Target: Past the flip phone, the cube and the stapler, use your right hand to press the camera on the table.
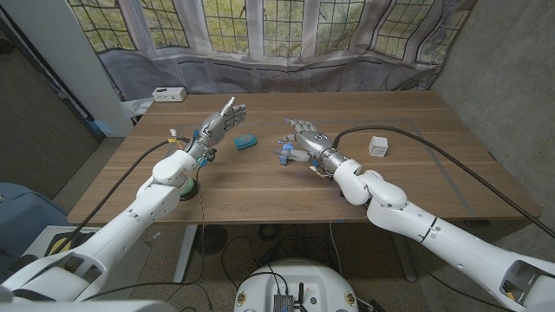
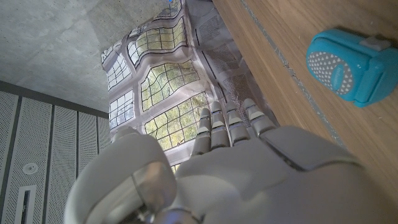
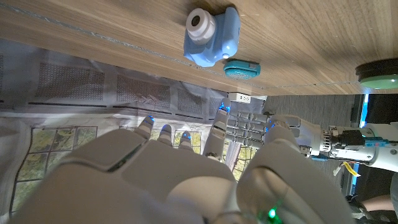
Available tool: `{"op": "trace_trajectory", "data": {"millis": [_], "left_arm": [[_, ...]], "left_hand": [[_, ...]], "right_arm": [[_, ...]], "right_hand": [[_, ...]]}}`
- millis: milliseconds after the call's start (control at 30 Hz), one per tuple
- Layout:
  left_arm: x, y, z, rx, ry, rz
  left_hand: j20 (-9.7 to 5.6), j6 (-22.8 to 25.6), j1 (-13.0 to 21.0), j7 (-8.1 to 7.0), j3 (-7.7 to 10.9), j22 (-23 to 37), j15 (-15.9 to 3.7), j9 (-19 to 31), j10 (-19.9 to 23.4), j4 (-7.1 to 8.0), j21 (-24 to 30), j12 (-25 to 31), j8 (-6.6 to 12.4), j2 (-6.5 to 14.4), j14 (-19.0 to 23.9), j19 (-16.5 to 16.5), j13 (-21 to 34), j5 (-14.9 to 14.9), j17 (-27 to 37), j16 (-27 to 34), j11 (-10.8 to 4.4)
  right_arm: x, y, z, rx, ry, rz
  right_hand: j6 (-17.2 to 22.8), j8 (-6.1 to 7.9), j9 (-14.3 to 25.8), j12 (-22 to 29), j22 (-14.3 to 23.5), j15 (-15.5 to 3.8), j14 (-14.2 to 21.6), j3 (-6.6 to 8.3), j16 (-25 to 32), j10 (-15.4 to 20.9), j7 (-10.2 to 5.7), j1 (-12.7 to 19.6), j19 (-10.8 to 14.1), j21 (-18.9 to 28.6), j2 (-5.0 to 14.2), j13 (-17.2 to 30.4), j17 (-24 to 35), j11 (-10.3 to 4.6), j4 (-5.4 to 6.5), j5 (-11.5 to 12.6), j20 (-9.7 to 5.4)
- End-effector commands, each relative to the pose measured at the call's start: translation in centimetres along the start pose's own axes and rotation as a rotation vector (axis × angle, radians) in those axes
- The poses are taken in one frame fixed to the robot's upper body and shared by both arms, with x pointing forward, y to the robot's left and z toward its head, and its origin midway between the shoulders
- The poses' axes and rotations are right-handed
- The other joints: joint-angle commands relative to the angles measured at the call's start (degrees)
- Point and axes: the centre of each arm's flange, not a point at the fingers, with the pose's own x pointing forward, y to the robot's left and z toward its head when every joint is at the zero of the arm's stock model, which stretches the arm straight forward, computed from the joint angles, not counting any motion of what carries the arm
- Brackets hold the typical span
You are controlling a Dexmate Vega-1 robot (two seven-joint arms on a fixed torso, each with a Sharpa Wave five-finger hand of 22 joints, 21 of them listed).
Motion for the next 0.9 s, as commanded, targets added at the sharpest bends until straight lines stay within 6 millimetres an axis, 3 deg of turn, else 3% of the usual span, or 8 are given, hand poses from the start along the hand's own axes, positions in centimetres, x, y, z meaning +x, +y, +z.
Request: {"op": "trace_trajectory", "data": {"millis": [33,900], "left_arm": [[0.3,-0.1,-0.2,-0.011,0.005,-0.007],[0.7,0.6,0.0,0.011,0.022,-0.01]], "left_hand": [[0.18,0.3,0.5,-0.08,0.11,0.1,-0.08,0.2,-0.1,-0.01,0.0,0.0,-0.14,-0.1,-0.2,-0.4,0.2,-0.1,0.2,-0.2,-0.22],[0.17,0.3,0.4,-0.11,0.34,0.1,0.0,0.2,-0.1,0.06,0.0,-0.1,-0.12,-0.2,-0.3,-0.5,0.2,-0.1,0.2,-0.2,-0.18]], "right_arm": [[0.4,0.9,0.0,-0.003,0.009,0.024],[0.8,1.7,-1.0,-0.005,0.045,0.068]], "right_hand": [[0.7,0.36,0.1,0.4,0.2,-0.03,-11.2,0.4,0.5,-1.8,0.03,0.2,-5.7,0.4,0.54,0.1,0.2,-0.27,0.05,0.0,-0.04],[1.7,0.32,0.1,0.6,0.2,-0.25,-10.6,0.6,0.8,-1.2,-0.11,0.2,-5.5,0.6,0.57,0.1,0.2,-0.62,0.06,-0.1,-0.39]]}}
